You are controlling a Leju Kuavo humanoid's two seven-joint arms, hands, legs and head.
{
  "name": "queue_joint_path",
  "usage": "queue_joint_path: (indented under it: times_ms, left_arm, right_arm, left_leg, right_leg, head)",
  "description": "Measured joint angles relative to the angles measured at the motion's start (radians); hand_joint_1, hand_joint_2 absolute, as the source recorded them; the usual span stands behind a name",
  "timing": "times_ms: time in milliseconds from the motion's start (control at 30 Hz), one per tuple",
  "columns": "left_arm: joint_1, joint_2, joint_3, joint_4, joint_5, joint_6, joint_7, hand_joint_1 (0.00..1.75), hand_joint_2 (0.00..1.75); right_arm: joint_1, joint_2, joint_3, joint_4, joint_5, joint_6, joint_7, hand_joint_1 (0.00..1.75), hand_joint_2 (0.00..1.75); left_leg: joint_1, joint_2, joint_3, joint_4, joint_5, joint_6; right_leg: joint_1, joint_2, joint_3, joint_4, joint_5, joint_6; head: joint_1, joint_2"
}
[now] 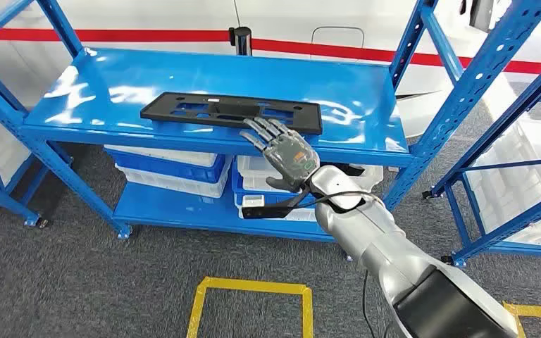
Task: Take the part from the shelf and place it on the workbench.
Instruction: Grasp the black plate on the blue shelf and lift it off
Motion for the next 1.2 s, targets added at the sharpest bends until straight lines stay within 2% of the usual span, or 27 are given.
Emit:
queue_joint_path:
  times_ms: [100,133,200,233,267,333,400,467,567,600,633,667,733,800,867,933,967,1000,1067,1100,1133,1167,1200]
  left_arm:
    - [0.001,0.000,0.000,0.000,0.000,0.000,0.000,0.00,0.00]
    - [0.002,-0.001,0.000,0.000,0.000,0.000,-0.001,0.00,0.00]
    - [0.003,-0.002,0.000,0.000,-0.001,0.000,-0.001,0.00,0.00]
    - [0.003,-0.003,0.000,0.001,-0.001,0.000,-0.001,0.00,0.00]
    - [0.002,-0.004,0.000,0.001,-0.001,0.000,-0.001,0.00,0.00]
    - [0.002,-0.005,0.000,0.002,-0.001,0.000,-0.001,0.00,0.00]
    - [0.003,-0.004,0.001,0.002,-0.001,0.001,-0.001,0.00,0.00]
    - [0.002,-0.004,0.002,0.003,-0.001,0.002,-0.002,0.00,0.00]
    - [0.002,-0.003,0.002,0.003,-0.001,0.001,-0.003,0.00,0.00]
    - [0.003,-0.003,0.002,0.003,-0.001,0.001,-0.004,0.00,0.00]
    - [0.003,-0.002,0.002,0.003,-0.002,0.000,-0.004,0.00,0.00]
    - [0.004,-0.002,0.002,0.003,-0.002,0.000,-0.004,0.00,0.00]
    - [0.004,-0.001,0.002,0.004,-0.005,-0.001,-0.004,0.00,0.00]
    - [0.002,-0.001,0.002,0.005,-0.008,-0.003,-0.005,0.00,0.00]
    - [0.001,-0.002,0.002,0.005,-0.011,-0.004,-0.006,0.00,0.00]
    - [0.001,-0.002,0.002,0.005,-0.012,-0.005,-0.007,0.00,0.00]
    - [0.001,-0.002,0.002,0.005,-0.012,-0.006,-0.007,0.00,0.00]
    - [0.000,-0.002,0.002,0.005,-0.013,-0.006,-0.008,0.00,0.00]
    - [0.000,-0.001,0.002,0.005,-0.014,-0.006,-0.009,0.00,0.00]
    - [0.000,-0.001,0.002,0.005,-0.014,-0.007,-0.009,0.00,0.00]
    - [0.001,-0.001,0.002,0.005,-0.014,-0.007,-0.009,0.00,0.00]
    - [0.002,-0.001,0.002,0.005,-0.014,-0.007,-0.010,0.00,0.00]
    - [0.002,-0.002,0.002,0.005,-0.014,-0.007,-0.010,0.00,0.00]
  right_arm:
    - [0.007,0.000,0.000,0.000,0.001,0.000,0.000,0.00,1.75]
    - [0.008,0.000,0.000,0.000,0.002,0.000,0.000,0.00,1.75]
    - [0.007,0.001,0.000,0.000,0.002,0.001,0.000,0.00,1.75]
    - [0.006,0.002,0.000,0.000,0.003,0.001,0.000,0.00,1.75]
    - [0.004,0.003,0.000,0.000,0.003,0.001,0.000,0.00,1.75]
    - [0.004,0.006,0.000,0.000,0.003,0.001,0.000,0.00,1.75]
    - [0.002,0.010,-0.001,-0.001,0.003,0.001,0.000,0.00,1.75]
    - [-0.003,0.016,-0.002,-0.001,0.002,0.001,0.000,0.00,1.75]
    - [-0.003,0.021,-0.002,-0.002,0.002,0.001,0.001,0.00,1.75]
    - [-0.001,0.021,-0.002,-0.001,0.002,0.001,0.003,0.00,1.75]
    - [0.002,0.021,-0.002,-0.001,0.002,0.001,0.005,0.00,1.75]
    - [0.003,0.022,-0.002,-0.001,0.004,0.001,0.008,0.00,1.75]
    - [0.003,0.023,-0.002,-0.001,0.007,0.000,0.014,0.00,1.75]
    - [0.000,0.025,-0.002,-0.001,0.011,-0.002,0.019,0.00,1.75]
    - [-0.003,0.027,-0.003,-0.001,0.014,-0.003,0.022,0.00,1.75]
    - [-0.005,0.028,-0.005,-0.001,0.015,-0.004,0.025,0.00,1.75]
    - [-0.007,0.028,-0.006,-0.001,0.015,-0.005,0.026,0.00,1.75]
    - [-0.008,0.028,-0.006,-0.001,0.016,-0.005,0.028,0.00,1.75]
    - [-0.007,0.028,-0.006,-0.001,0.017,-0.004,0.031,0.00,1.75]
    - [-0.004,0.028,-0.006,-0.001,0.018,-0.004,0.033,0.00,1.75]
    - [-0.001,0.028,-0.006,0.000,0.019,-0.004,0.035,0.00,1.75]
    - [0.000,0.028,-0.006,0.000,0.021,-0.004,0.037,0.00,1.75]
    - [0.000,0.028,-0.006,0.000,0.023,-0.004,0.039,0.00,1.75]
  left_leg:
    - [-0.003,-0.008,0.010,0.001,-0.010,0.001]
    - [-0.004,-0.011,0.018,0.001,-0.016,0.001]
    - [-0.007,-0.017,0.037,0.001,-0.030,-0.002]
    - [-0.009,-0.019,0.046,0.001,-0.038,-0.006]
    - [-0.011,-0.021,0.051,0.002,-0.045,-0.010]
    - [-0.013,-0.023,0.055,0.007,-0.053,-0.020]
    - [-0.012,-0.020,0.057,0.018,-0.059,-0.030]
    - [-0.007,-0.009,0.032,0.070,-0.078,-0.043]
    - [0.007,0.003,-0.081,0.241,-0.138,-0.064]
    - [0.011,0.005,-0.114,0.275,-0.145,-0.068]
    - [0.014,0.006,-0.131,0.277,-0.132,-0.071]
    - [0.017,0.006,-0.129,0.242,-0.097,-0.074]
    - [0.022,0.009,-0.087,0.112,-0.008,-0.080]
    - [0.020,0.012,-0.054,0.029,0.017,-0.072]
    - [0.014,0.011,-0.045,0.020,0.006,-0.049]
    - [0.012,0.007,-0.031,0.017,0.013,-0.031]
    - [0.010,0.005,-0.023,0.016,0.012,-0.025]
    - [0.008,0.003,-0.018,0.015,0.008,-0.019]
    - [0.000,0.000,-0.010,0.015,-0.001,-0.007]
    - [-0.005,-0.003,-0.005,0.015,-0.007,-0.002]
    - [-0.012,-0.005,0.002,0.015,-0.012,0.002]
    - [-0.019,-0.008,0.011,0.015,-0.018,0.005]
    - [-0.027,-0.010,0.020,0.015,-0.024,0.008]
  right_leg:
    - [0.001,0.000,-0.061,0.059,-0.001,0.005]
    - [0.002,0.000,-0.066,0.037,0.023,0.011]
    - [0.004,0.000,-0.029,-0.097,0.107,0.022]
    - [0.007,0.000,-0.009,-0.165,0.137,0.018]
    - [0.011,0.000,0.007,-0.207,0.149,0.009]
    - [0.015,-0.001,0.016,-0.231,0.148,-0.016]
    - [0.007,0.001,0.032,-0.238,0.158,-0.027]
    - [-0.004,0.002,0.053,-0.243,0.156,-0.036]
    - [-0.006,0.002,0.069,-0.245,0.141,-0.041]
    - [-0.007,0.002,0.075,-0.245,0.134,-0.039]
    - [-0.008,0.002,0.082,-0.245,0.128,-0.037]
    - [-0.010,0.003,0.092,-0.245,0.121,-0.034]
    - [-0.013,0.003,0.113,-0.245,0.105,-0.023]
    - [-0.010,0.003,0.122,-0.247,0.092,-0.009]
    - [-0.003,0.003,0.128,-0.247,0.088,0.006]
    - [-0.001,0.003,0.128,-0.232,0.080,0.014]
    - [-0.001,0.002,0.114,-0.205,0.072,0.014]
    - [-0.002,0.002,0.083,-0.152,0.056,0.011]
    - [0.001,0.002,-0.004,-0.016,0.017,0.003]
    - [0.003,0.002,-0.044,0.033,0.005,0.000]
    - [0.008,0.002,-0.066,0.046,0.008,-0.001]
    - [0.015,0.002,-0.068,0.017,0.031,-0.003]
    - [0.025,0.002,-0.053,-0.044,0.068,-0.008]
  head:
    - [0.001,0.000]
    - [0.001,0.000]
    - [0.001,0.000]
    - [0.000,0.000]
    - [0.000,0.000]
    - [0.000,0.000]
    - [0.000,0.000]
    - [-0.001,0.000]
    - [-0.003,0.000]
    - [-0.003,0.000]
    - [-0.003,0.000]
    - [-0.003,0.000]
    - [-0.002,0.000]
    - [-0.004,0.000]
    - [-0.006,0.000]
    - [-0.005,0.000]
    - [-0.004,0.000]
    - [-0.004,0.000]
    - [-0.004,0.000]
    - [-0.004,0.000]
    - [-0.003,0.000]
    - [-0.004,0.000]
    - [-0.004,0.000]
